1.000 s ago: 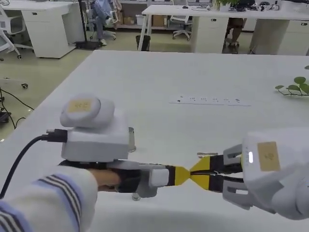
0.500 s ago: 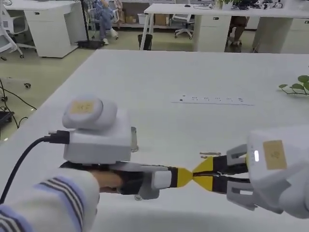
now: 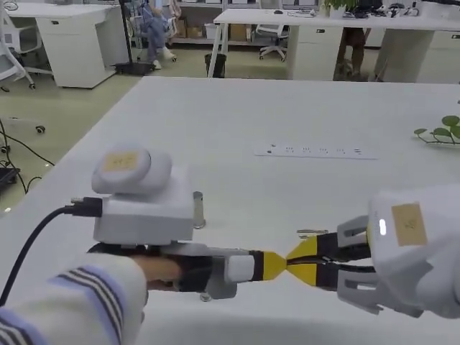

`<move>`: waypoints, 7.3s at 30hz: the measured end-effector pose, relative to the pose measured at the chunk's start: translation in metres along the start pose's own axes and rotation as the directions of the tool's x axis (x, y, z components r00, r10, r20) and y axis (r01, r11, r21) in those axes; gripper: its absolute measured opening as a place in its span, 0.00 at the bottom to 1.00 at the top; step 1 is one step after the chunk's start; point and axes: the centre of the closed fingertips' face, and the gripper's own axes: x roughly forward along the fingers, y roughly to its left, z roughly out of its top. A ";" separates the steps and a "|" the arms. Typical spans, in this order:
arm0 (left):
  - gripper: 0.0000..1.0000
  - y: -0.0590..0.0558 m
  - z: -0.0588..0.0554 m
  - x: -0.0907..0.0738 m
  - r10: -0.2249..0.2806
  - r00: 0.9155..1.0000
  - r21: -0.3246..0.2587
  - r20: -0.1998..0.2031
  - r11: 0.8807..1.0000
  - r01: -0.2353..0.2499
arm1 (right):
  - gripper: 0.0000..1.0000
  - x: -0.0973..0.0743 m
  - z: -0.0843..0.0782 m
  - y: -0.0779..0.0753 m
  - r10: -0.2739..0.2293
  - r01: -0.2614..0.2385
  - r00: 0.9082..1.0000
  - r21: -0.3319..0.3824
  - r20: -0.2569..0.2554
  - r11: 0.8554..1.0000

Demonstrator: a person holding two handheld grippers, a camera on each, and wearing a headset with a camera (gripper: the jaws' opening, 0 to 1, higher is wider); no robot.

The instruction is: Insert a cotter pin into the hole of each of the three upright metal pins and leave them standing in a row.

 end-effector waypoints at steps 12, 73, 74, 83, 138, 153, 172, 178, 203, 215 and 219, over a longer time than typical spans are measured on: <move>0.00 0.004 0.002 -0.003 0.017 1.000 0.022 0.012 1.000 -0.017 | 0.12 -0.002 0.002 -0.008 -0.005 0.004 1.000 0.025 0.015 1.000; 0.00 -0.040 -0.031 -0.019 -0.194 0.968 0.456 -0.157 0.856 0.245 | 0.09 -0.021 0.009 0.060 0.447 -0.542 0.840 0.474 0.307 0.694; 0.00 -0.041 -0.032 -0.019 -0.196 0.968 0.461 -0.159 0.852 0.248 | 0.08 -0.021 0.010 0.061 0.448 -0.544 0.839 0.473 0.309 0.693; 0.00 -0.043 -0.034 -0.020 -0.201 0.964 0.486 -0.173 0.834 0.261 | 0.06 -0.022 0.010 0.061 0.458 -0.553 0.833 0.465 0.310 0.691; 0.19 -0.025 -0.034 -0.021 -0.137 0.979 0.612 -0.148 0.766 0.199 | 0.03 -0.021 0.005 0.061 0.469 -0.506 0.861 0.403 0.195 0.762; 0.48 0.022 0.014 -0.042 -0.002 0.999 0.604 0.050 0.797 -0.029 | 0.03 -0.005 -0.003 0.047 0.405 -0.409 0.908 0.427 0.104 0.806; 0.42 0.080 0.001 -0.052 0.089 0.995 0.535 0.039 0.839 -0.096 | 0.03 0.018 -0.015 0.038 0.412 -0.379 0.910 0.477 0.038 0.793; 0.40 0.098 -0.010 -0.049 0.110 0.994 0.515 0.013 0.851 -0.100 | 0.03 0.028 -0.020 0.034 0.405 -0.356 0.914 0.506 0.015 0.786; 0.18 0.117 -0.027 -0.026 0.113 0.993 0.509 -0.019 0.856 -0.088 | 0.03 0.052 -0.011 0.018 0.341 -0.276 0.940 0.599 0.005 0.752; 0.08 0.116 -0.032 -0.024 0.072 0.997 0.501 -0.033 0.864 -0.046 | 0.03 0.061 -0.005 0.018 0.341 -0.273 0.940 0.599 -0.001 0.753; 0.08 0.116 -0.032 -0.023 0.078 0.997 0.515 -0.023 0.855 -0.055 | 0.03 0.065 -0.003 0.019 0.338 -0.271 0.941 0.603 0.003 0.750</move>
